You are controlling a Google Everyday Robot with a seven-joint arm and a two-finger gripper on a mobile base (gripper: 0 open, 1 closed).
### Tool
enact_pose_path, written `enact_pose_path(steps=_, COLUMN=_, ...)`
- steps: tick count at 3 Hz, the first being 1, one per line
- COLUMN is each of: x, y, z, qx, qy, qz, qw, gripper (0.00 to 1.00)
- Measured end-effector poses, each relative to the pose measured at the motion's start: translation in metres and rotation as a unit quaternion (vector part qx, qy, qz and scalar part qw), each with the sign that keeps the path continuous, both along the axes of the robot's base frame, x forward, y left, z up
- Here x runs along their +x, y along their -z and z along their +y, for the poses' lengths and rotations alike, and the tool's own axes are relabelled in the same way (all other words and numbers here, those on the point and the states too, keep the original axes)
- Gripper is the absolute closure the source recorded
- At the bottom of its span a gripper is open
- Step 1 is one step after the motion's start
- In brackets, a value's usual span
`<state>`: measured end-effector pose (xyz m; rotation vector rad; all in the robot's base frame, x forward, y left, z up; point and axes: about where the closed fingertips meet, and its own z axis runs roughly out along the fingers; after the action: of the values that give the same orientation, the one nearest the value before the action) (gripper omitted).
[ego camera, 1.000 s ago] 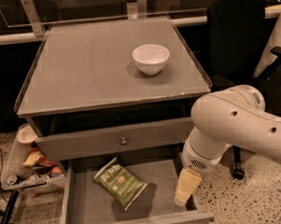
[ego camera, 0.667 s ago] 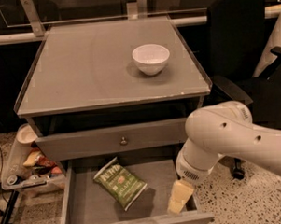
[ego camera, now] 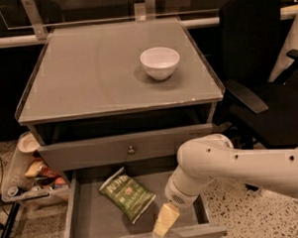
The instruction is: Pick green jalapeno chip bag from middle drawer and place on counter
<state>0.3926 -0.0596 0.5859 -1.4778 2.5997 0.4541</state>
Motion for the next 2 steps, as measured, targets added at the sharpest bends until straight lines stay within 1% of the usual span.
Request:
enact_pose_path(steps=1, x=0.0017, y=0.0051, z=0.0024, qx=0.005, qy=0.003, qz=0.001, qw=1.0, gripper=0.0)
enact_pose_path(steps=2, x=0.0002, y=0.0087, z=0.0051, qx=0.015, qy=-0.001, qz=0.004, qw=0.9999, gripper=0.0)
